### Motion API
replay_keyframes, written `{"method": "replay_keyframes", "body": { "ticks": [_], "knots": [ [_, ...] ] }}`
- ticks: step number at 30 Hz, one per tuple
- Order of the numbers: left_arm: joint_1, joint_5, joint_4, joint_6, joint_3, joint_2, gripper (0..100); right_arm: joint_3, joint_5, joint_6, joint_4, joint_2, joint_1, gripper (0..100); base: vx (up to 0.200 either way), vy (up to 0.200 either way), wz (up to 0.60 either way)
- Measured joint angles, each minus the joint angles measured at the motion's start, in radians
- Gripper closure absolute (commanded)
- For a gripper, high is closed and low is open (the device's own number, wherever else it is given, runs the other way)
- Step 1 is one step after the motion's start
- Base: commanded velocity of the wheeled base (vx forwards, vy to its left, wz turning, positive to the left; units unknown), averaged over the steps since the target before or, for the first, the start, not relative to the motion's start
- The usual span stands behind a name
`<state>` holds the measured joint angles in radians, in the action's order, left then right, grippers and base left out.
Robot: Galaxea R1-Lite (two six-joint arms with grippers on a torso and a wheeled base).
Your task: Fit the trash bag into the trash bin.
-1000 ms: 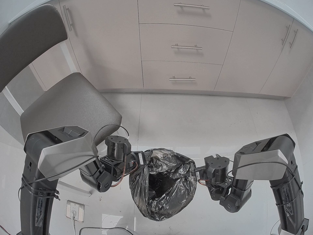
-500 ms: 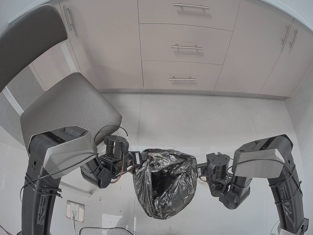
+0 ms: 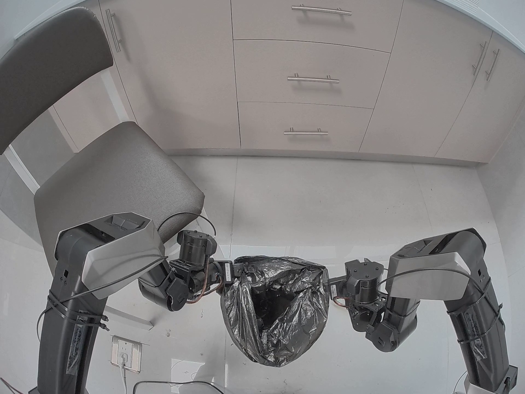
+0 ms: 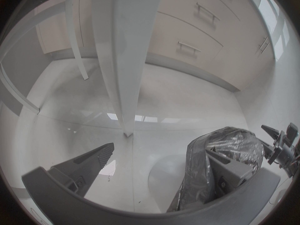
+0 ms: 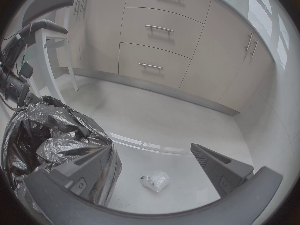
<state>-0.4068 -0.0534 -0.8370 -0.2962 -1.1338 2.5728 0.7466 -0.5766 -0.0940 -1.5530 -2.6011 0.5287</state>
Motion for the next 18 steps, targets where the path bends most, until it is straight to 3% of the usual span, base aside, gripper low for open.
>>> {"method": "replay_keyframes", "body": {
  "ticks": [12, 18],
  "knots": [
    [0.002, -0.004, 0.195, 0.006, -0.053, 0.002, 0, 0.003, -0.002, -0.001, 0.000, -0.011, 0.000, 0, 0.000, 0.000, 0.00],
    [0.005, -0.004, 0.228, 0.004, -0.076, 0.000, 0, 0.006, -0.002, -0.001, 0.000, -0.013, -0.001, 0, 0.000, 0.000, 0.00]
  ]
}}
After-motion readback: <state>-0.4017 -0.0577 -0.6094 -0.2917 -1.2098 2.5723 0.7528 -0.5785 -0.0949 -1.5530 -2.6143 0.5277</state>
